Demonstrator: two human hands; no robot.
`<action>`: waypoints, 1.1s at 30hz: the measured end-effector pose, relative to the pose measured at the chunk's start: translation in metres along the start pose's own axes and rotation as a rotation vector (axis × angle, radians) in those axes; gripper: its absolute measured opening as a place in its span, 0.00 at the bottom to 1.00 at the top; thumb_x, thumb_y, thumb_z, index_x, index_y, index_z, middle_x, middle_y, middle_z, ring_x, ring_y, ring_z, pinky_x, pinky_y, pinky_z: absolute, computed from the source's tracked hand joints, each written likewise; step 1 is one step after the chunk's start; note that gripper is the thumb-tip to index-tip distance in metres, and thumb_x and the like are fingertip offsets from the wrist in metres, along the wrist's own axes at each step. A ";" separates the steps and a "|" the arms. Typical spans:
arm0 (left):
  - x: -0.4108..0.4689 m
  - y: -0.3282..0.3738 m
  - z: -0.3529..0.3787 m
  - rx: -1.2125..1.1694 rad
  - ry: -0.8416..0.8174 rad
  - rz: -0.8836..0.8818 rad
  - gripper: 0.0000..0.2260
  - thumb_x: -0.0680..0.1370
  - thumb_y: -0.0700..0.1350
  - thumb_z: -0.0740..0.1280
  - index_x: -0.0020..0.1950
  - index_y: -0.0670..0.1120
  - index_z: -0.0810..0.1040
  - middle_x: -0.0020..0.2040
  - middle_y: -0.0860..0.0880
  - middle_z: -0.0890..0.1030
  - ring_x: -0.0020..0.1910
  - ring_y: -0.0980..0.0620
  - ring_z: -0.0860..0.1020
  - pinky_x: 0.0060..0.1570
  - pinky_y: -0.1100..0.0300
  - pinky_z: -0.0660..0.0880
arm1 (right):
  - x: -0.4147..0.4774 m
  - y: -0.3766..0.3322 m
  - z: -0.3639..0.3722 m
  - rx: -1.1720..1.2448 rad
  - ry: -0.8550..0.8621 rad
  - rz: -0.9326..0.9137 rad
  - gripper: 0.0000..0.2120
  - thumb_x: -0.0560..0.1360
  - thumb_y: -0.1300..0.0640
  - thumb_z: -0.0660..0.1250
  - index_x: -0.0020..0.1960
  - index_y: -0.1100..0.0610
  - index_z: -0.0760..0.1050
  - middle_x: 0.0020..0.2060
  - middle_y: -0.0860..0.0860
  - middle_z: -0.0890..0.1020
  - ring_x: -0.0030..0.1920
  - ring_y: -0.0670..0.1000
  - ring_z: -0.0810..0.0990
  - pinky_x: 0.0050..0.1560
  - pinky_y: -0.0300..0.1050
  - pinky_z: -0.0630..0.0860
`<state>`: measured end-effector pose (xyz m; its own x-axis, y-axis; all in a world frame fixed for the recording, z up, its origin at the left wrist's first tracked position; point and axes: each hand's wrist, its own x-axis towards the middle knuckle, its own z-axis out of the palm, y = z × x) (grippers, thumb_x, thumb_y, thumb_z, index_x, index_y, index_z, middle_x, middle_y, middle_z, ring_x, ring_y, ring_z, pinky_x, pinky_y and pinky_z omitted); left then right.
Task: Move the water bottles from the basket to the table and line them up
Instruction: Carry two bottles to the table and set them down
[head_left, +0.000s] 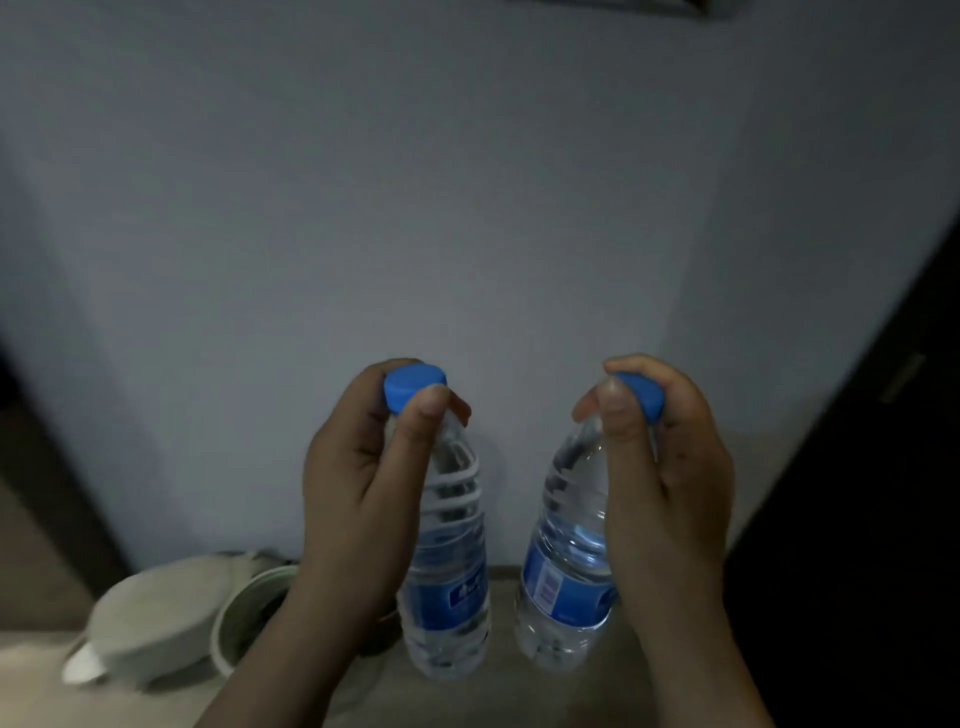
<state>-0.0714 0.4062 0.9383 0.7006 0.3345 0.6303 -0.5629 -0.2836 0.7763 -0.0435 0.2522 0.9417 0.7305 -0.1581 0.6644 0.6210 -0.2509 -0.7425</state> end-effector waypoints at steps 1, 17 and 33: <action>0.001 0.000 -0.026 0.035 0.021 0.005 0.11 0.78 0.53 0.58 0.44 0.49 0.77 0.40 0.50 0.80 0.39 0.55 0.79 0.39 0.71 0.72 | -0.007 -0.009 0.024 0.017 -0.032 -0.013 0.09 0.74 0.40 0.58 0.49 0.41 0.72 0.41 0.42 0.81 0.44 0.37 0.79 0.42 0.23 0.70; -0.030 0.002 -0.390 0.465 0.473 -0.073 0.13 0.76 0.55 0.59 0.44 0.48 0.78 0.40 0.52 0.80 0.42 0.53 0.79 0.42 0.66 0.72 | -0.153 -0.160 0.345 0.645 -0.596 -0.047 0.10 0.77 0.48 0.61 0.54 0.50 0.74 0.42 0.47 0.82 0.44 0.43 0.82 0.45 0.28 0.74; -0.001 -0.022 -0.598 0.892 0.940 -0.112 0.11 0.77 0.55 0.59 0.46 0.51 0.77 0.41 0.54 0.80 0.42 0.54 0.79 0.42 0.69 0.72 | -0.209 -0.247 0.614 1.008 -1.069 -0.112 0.12 0.77 0.44 0.61 0.56 0.48 0.74 0.44 0.47 0.82 0.47 0.50 0.82 0.46 0.35 0.75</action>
<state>-0.3215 0.9497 0.9269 -0.0536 0.7899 0.6109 0.2163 -0.5881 0.7793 -0.1751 0.9337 0.9340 0.2465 0.6938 0.6767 0.2906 0.6131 -0.7346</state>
